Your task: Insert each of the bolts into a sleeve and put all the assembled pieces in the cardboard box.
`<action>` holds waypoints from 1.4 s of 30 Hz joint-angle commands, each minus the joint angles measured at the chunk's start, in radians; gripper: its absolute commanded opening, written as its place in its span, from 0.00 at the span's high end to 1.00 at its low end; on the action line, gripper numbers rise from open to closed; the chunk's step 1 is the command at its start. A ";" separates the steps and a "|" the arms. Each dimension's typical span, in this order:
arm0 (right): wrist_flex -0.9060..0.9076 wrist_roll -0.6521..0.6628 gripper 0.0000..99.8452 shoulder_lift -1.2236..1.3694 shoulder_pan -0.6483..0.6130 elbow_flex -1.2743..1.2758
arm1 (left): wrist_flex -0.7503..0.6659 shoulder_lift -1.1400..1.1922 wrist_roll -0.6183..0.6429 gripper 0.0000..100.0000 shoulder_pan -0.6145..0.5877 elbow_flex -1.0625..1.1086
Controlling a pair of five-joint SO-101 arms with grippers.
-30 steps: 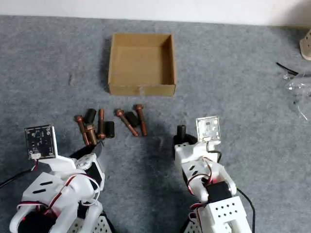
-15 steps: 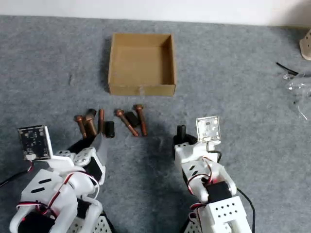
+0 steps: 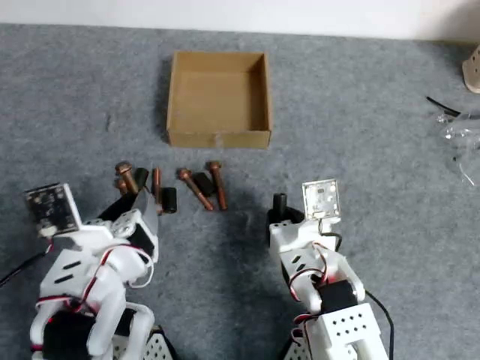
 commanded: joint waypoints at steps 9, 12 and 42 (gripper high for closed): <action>-0.027 0.011 1.00 -0.025 -0.048 -0.071 | -0.071 -0.153 -0.029 1.00 -0.013 -0.001; -0.025 0.006 1.00 -0.025 -0.107 -0.090 | -0.071 -0.150 -0.034 1.00 -0.013 0.036; -0.070 0.095 1.00 -0.027 -0.483 -0.232 | -0.351 -0.150 0.121 1.00 0.139 0.159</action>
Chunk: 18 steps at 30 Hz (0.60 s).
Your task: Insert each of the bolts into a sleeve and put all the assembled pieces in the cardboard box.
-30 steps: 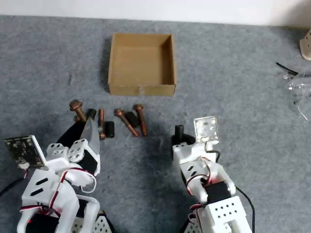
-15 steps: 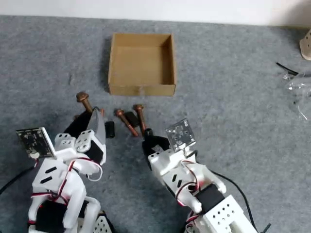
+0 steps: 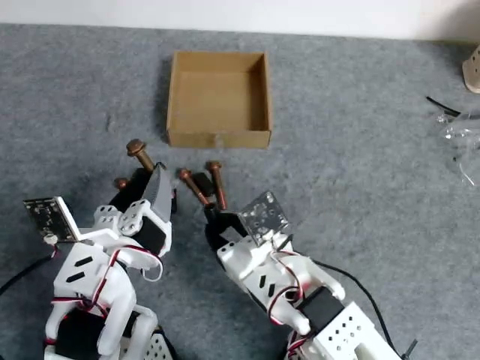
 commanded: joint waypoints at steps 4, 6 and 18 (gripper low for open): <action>-0.065 0.021 1.00 -0.027 -0.030 -0.073 | -0.026 -0.015 0.008 1.00 0.094 -0.015; -0.065 0.021 1.00 -0.027 -0.030 -0.071 | -0.025 -0.015 0.008 1.00 0.124 -0.015; -0.058 0.147 1.00 -0.027 -0.128 -0.071 | -0.006 -0.010 0.097 1.00 0.048 -0.007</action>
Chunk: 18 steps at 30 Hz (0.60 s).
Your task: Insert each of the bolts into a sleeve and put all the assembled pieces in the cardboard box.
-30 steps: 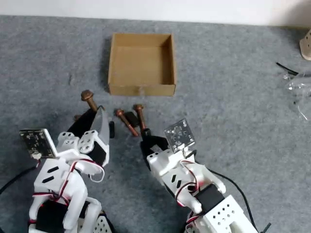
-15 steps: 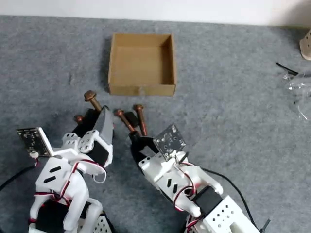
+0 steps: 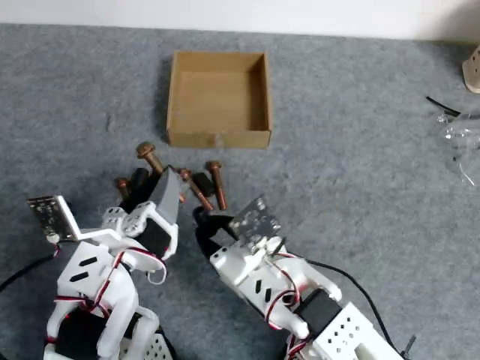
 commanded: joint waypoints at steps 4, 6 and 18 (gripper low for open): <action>-0.033 0.109 1.00 -0.027 -0.077 -0.070 | 0.038 -0.010 0.008 1.00 -0.010 -0.012; -0.033 0.110 1.00 -0.027 -0.077 -0.070 | 0.064 -0.012 0.008 1.00 -0.010 -0.015; -0.033 0.109 1.00 -0.027 -0.076 -0.076 | 0.146 -0.012 0.008 0.99 -0.010 -0.025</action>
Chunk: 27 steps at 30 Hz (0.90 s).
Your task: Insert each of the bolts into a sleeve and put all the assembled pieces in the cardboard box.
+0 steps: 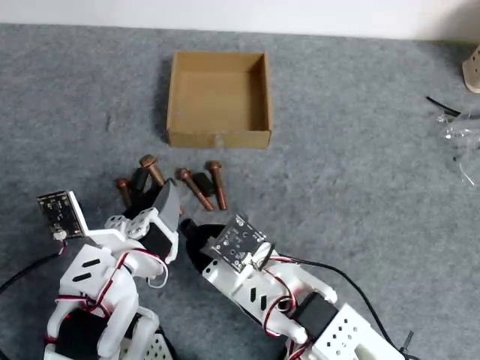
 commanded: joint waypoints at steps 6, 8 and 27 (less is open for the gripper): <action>-0.033 0.011 1.00 -0.027 -0.013 -0.076 | 0.015 -0.012 0.009 0.99 0.012 -0.010; -0.033 0.011 1.00 -0.027 -0.013 -0.076 | 0.014 -0.013 0.009 0.99 0.039 0.008; -0.038 0.009 1.00 -0.027 0.047 -0.077 | 0.014 -0.013 0.005 0.99 0.120 0.064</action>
